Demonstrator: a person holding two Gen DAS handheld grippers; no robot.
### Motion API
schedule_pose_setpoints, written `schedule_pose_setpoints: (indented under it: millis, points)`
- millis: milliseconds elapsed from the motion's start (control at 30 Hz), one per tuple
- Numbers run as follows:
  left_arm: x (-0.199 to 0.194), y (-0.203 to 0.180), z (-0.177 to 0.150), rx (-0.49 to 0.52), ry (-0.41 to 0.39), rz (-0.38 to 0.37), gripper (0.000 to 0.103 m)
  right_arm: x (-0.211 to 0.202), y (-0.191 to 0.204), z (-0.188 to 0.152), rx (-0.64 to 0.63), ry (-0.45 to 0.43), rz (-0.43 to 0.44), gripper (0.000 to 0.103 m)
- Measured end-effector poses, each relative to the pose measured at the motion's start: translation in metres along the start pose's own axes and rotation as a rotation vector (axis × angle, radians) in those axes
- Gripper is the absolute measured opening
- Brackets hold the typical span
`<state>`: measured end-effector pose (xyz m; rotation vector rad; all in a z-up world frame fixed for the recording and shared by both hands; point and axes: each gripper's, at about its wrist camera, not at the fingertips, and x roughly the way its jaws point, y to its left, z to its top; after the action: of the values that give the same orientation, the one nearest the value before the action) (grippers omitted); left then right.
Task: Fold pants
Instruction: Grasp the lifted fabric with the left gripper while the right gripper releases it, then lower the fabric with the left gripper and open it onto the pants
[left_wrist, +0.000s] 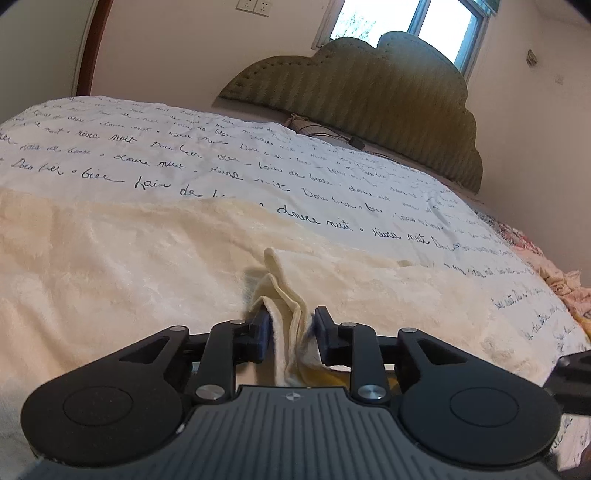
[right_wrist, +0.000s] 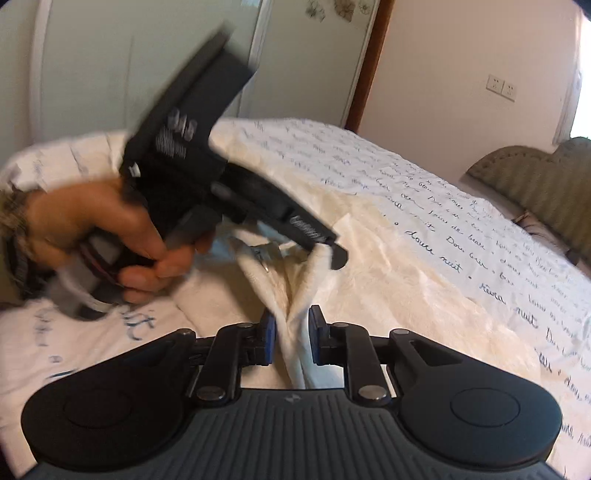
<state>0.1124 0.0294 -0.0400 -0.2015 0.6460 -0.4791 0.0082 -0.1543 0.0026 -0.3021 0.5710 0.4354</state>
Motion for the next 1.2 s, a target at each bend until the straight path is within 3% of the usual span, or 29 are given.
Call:
schedule_pose_setpoints:
  millis: [67, 100, 200, 300, 467, 533, 567, 633, 700, 733, 833, 933, 1000, 1033, 1100, 1133, 1200]
  points:
    - [0.002, 0.007, 0.0, -0.043, -0.007, -0.015, 0.034, -0.019, -0.024, -0.003, 0.077, -0.032, -0.029, 0.023]
    - [0.002, 0.009, -0.001, -0.053, -0.011, -0.021, 0.034, -0.025, -0.04, -0.006, 0.127, -0.047, -0.085, 0.025]
    - [-0.001, 0.001, 0.002, -0.028, -0.006, 0.006, 0.032, -0.019, -0.08, -0.024, 0.269, 0.039, -0.222, 0.025]
    - [-0.003, -0.015, 0.011, 0.052, 0.001, 0.029, 0.02, -0.015, -0.092, -0.05, 0.349, 0.108, -0.208, 0.025]
    - [-0.005, -0.025, 0.025, 0.105, -0.042, 0.06, 0.015, -0.033, -0.083, -0.049, 0.374, 0.009, -0.221, 0.026]
    - [0.0, -0.027, 0.024, 0.136, -0.019, 0.086, 0.016, -0.03, -0.083, -0.039, 0.365, -0.011, -0.241, 0.037]
    - [0.005, -0.026, 0.02, 0.144, 0.008, 0.114, 0.02, -0.032, -0.08, -0.04, 0.358, -0.014, -0.257, 0.043]
    - [0.006, -0.025, 0.014, 0.141, 0.037, 0.162, 0.029, -0.025, -0.094, -0.042, 0.35, -0.005, -0.281, 0.064]
    - [-0.005, -0.023, 0.012, 0.12, 0.018, 0.2, 0.039, -0.011, -0.103, -0.048, 0.365, 0.1, -0.281, 0.064]
    - [-0.011, -0.023, 0.012, 0.128, 0.005, 0.232, 0.038, -0.009, -0.103, -0.052, 0.345, 0.116, -0.287, 0.064]
    - [-0.027, -0.03, 0.02, 0.168, -0.047, 0.296, 0.037, -0.027, -0.097, -0.051, 0.37, 0.038, -0.294, 0.064]
    - [-0.033, -0.048, 0.029, 0.195, -0.065, 0.207, 0.04, -0.037, -0.089, -0.042, 0.38, -0.049, -0.257, 0.064]
    - [-0.026, -0.067, 0.031, 0.252, -0.065, 0.154, 0.048, -0.027, -0.082, -0.037, 0.356, -0.036, -0.239, 0.064]
    - [-0.018, -0.074, 0.032, 0.289, -0.056, 0.148, 0.052, -0.021, -0.081, -0.037, 0.354, -0.02, -0.234, 0.064]
    - [0.007, -0.084, 0.031, 0.369, -0.016, 0.159, 0.069, -0.002, -0.084, -0.039, 0.386, 0.04, -0.202, 0.064]
    - [0.025, -0.083, 0.027, 0.391, 0.033, 0.197, 0.069, 0.006, -0.085, -0.042, 0.405, 0.077, -0.19, 0.064]
    - [0.039, -0.078, 0.023, 0.387, 0.092, 0.26, 0.057, 0.005, -0.081, -0.045, 0.399, 0.077, -0.211, 0.064]
